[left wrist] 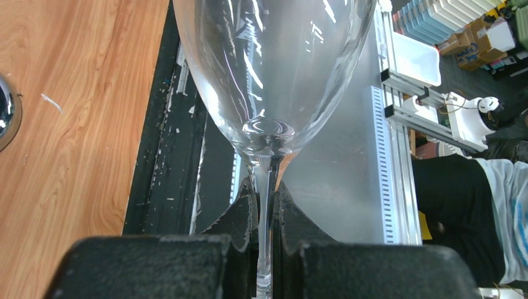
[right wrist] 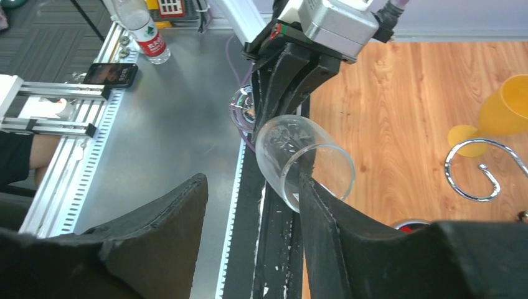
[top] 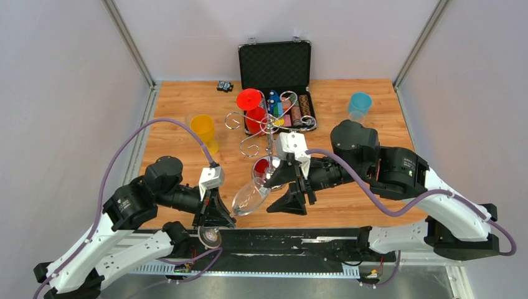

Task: Take the wine glass off the wine glass rack
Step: Place the wine glass at the center of the board.

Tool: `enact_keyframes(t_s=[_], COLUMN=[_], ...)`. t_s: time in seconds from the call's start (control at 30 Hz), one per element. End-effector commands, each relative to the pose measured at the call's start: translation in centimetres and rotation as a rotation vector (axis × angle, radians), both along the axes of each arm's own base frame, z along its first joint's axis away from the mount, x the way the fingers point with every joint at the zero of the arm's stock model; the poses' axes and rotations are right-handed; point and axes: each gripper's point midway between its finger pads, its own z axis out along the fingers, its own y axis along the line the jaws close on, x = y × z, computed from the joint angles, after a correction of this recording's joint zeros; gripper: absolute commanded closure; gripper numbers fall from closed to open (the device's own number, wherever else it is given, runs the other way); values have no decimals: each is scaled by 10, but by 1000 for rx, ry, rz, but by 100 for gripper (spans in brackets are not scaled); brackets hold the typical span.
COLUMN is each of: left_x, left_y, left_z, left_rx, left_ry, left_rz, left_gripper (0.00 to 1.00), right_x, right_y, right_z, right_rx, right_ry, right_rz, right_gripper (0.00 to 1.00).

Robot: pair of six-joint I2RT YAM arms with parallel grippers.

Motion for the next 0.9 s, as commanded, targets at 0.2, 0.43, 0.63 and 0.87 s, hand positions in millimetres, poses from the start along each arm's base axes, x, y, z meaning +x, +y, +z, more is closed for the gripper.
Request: enact_keyframes(t_s=[0.2, 0.43, 0.63, 0.87], left_x=[-5, -7, -7, -7], left_y=[2, 3, 3, 3], left_z=[25, 27, 29, 28], left_rx=[-78, -85, -87, -87], left_ry=[-95, -103, -106, -108], left_rz=[-37, -41, -43, -42], left_gripper=[100, 100, 100, 100], right_x=[-9, -14, -20, -23], right_y=[6, 12, 15, 18], right_z=[-1, -8, -8, -10], right_rx=[-16, -38, -41, -47], right_ry=[56, 79, 99, 116], right_rz=[50, 91, 132, 156], right_gripper=[48, 53, 63, 75])
